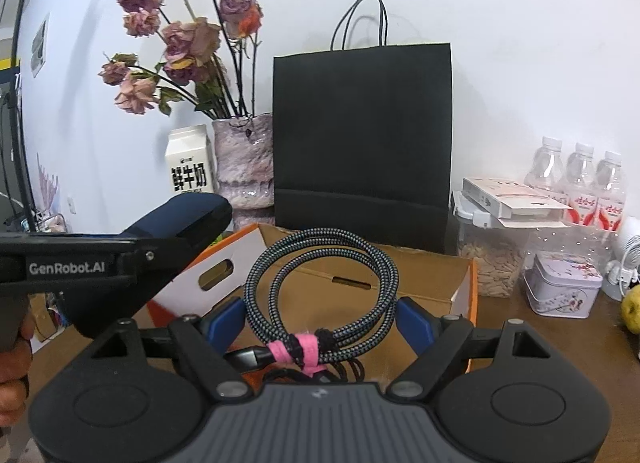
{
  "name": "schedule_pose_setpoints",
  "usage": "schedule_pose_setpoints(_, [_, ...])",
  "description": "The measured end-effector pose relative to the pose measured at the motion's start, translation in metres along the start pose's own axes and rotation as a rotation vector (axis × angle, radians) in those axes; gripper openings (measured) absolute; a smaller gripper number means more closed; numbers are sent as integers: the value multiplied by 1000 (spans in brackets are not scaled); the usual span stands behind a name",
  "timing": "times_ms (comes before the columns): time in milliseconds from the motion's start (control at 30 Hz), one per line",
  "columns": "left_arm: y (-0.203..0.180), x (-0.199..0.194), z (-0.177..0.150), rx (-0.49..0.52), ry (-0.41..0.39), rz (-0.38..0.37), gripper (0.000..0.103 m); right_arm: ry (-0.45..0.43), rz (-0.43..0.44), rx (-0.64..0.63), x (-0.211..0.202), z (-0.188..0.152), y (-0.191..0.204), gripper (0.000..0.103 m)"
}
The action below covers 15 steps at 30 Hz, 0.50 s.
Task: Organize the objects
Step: 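Carry the pouch and cable with both grippers into the red cardboard box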
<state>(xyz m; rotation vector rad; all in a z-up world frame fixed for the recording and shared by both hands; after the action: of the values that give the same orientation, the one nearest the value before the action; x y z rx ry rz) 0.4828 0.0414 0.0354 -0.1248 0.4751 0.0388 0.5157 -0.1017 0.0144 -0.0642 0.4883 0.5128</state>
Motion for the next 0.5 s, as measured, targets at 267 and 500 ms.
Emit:
schedule_pose_setpoints(267, [4, 43, 9, -8, 25, 30, 63, 24, -7, 9, 39, 8, -8, 82])
schedule_pose_setpoints(500, [10, 68, 8, -26, 50, 44, 63, 39, -19, 13, 60, 8, -13, 82])
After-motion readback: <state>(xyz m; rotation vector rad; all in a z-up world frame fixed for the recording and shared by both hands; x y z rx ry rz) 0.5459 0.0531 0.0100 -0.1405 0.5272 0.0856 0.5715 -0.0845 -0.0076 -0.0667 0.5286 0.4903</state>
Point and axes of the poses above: each gripper's, at about its wrist camera, not at the fingertips, and x roughly the way its jaws point, y to its left, z to its top, the point moved 7 cm from there along x, roughly the way its jaws point, and after that the axes turned 4 degrees about y, right-handed, at the moved point
